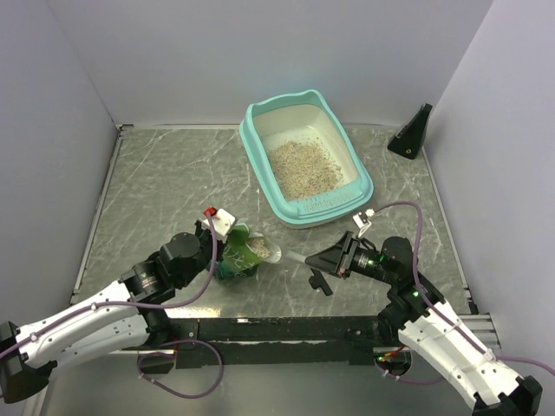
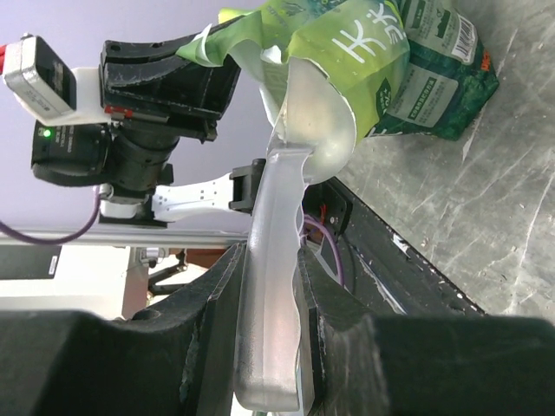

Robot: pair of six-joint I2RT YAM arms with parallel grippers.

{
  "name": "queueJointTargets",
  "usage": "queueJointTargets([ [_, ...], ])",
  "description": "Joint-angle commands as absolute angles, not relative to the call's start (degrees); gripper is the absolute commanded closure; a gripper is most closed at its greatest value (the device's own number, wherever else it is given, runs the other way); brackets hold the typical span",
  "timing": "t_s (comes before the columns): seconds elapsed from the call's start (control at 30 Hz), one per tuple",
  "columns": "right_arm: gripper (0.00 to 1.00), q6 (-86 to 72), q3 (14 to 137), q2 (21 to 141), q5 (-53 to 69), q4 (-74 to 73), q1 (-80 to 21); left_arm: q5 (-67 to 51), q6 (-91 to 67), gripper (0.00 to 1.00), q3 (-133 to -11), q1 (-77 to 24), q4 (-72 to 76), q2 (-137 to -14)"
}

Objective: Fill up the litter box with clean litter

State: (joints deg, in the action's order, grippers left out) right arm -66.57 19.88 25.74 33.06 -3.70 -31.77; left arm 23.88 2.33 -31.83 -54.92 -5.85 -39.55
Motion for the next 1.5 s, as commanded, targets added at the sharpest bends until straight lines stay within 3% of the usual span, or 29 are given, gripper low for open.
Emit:
queueJointTargets([
  [0.0,1.00,-67.8,17.8,23.0,34.5,-6.2,-31.2,28.7,2.5,0.99,-31.2,-54.7,-4.6,-36.8],
  [0.67,1.00,-71.6,16.6,12.6,36.3,-9.7,-31.1,34.8,3.3,0.99,-30.4,-54.6,-3.3,-32.2],
  [1.47,1.00,-77.1,27.5,22.0,36.8,2.5,-31.1,38.1,2.9,0.99,-30.9,-54.7,-4.4,-32.4],
])
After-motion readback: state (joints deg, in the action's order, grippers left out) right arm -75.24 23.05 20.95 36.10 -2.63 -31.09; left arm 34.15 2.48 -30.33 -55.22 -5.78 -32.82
